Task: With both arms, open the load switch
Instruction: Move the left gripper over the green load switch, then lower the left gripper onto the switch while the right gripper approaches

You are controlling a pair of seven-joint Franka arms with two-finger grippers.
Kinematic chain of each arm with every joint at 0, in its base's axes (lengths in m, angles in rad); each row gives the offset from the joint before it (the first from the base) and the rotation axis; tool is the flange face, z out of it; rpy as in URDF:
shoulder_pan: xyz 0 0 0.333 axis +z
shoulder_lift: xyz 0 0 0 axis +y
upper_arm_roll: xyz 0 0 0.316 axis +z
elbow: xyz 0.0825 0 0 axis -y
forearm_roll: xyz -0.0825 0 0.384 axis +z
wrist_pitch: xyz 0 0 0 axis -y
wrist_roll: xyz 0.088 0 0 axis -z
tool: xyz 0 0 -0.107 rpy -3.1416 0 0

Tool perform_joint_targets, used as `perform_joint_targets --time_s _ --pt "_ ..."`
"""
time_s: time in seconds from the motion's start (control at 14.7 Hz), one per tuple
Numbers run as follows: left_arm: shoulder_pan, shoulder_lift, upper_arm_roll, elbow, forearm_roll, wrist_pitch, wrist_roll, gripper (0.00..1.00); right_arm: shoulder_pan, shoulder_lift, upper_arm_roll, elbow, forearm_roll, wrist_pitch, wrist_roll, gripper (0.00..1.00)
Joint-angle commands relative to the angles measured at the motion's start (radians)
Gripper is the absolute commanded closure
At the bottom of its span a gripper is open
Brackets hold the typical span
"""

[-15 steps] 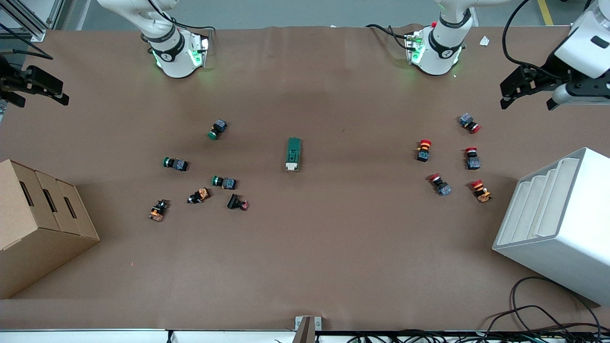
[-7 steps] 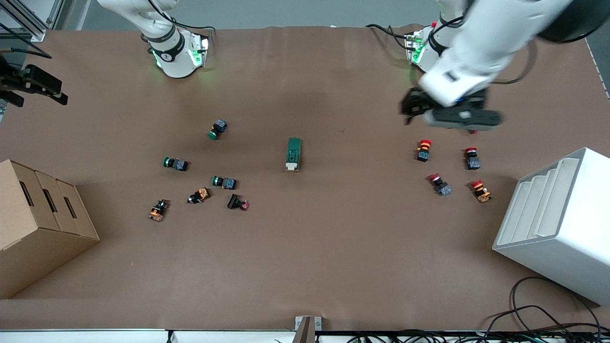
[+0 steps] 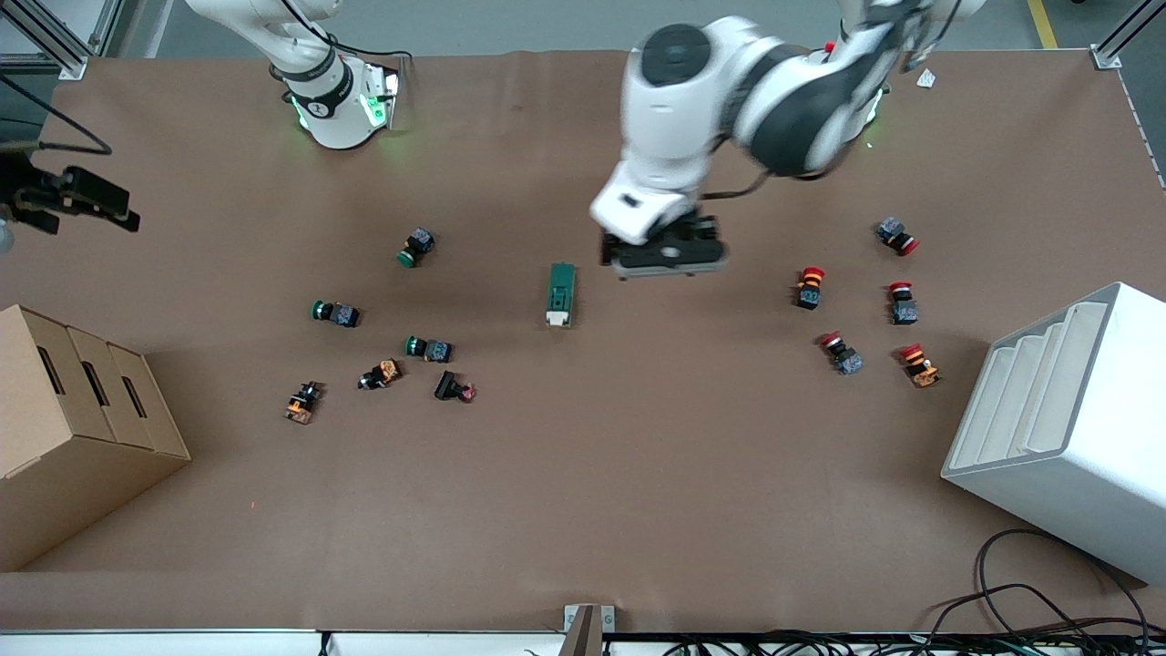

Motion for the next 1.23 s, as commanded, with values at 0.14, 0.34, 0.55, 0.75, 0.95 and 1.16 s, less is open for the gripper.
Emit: perform_joint_targets --time_s 0.14,0.34,0.55,0.75,0.95,1.16 --pt "-0.135 0.191 0.0 0.017 0.342 0.099 -0.392 0.0 -0.012 0.136 0.003 0.012 -0.016 0.034 0.001 0.0" --pt "-0.195 0.222 -0.002 -0.038 0.574 0.117 -0.585 0.0 -0.006 0.184 0.004 0.012 -0.014 0.039 0.011 0.0" --pt "-0.249 0.223 0.0 -0.13 0.791 0.157 -0.8 0.01 0.023 0.188 0.015 -0.003 0.004 0.039 0.24 0.0" --pt "-0.264 0.271 -0.002 -0.179 1.06 0.157 -1.013 0.03 0.117 0.205 0.021 -0.02 0.032 0.047 0.561 0.0" --pt "-0.298 0.32 0.0 -0.201 1.209 0.149 -1.145 0.03 0.231 0.24 0.021 -0.025 0.064 0.064 0.911 0.0" --pt "-0.347 0.334 0.006 -0.201 1.229 0.131 -1.178 0.03 0.331 0.3 0.021 -0.025 0.128 0.129 1.21 0.0"
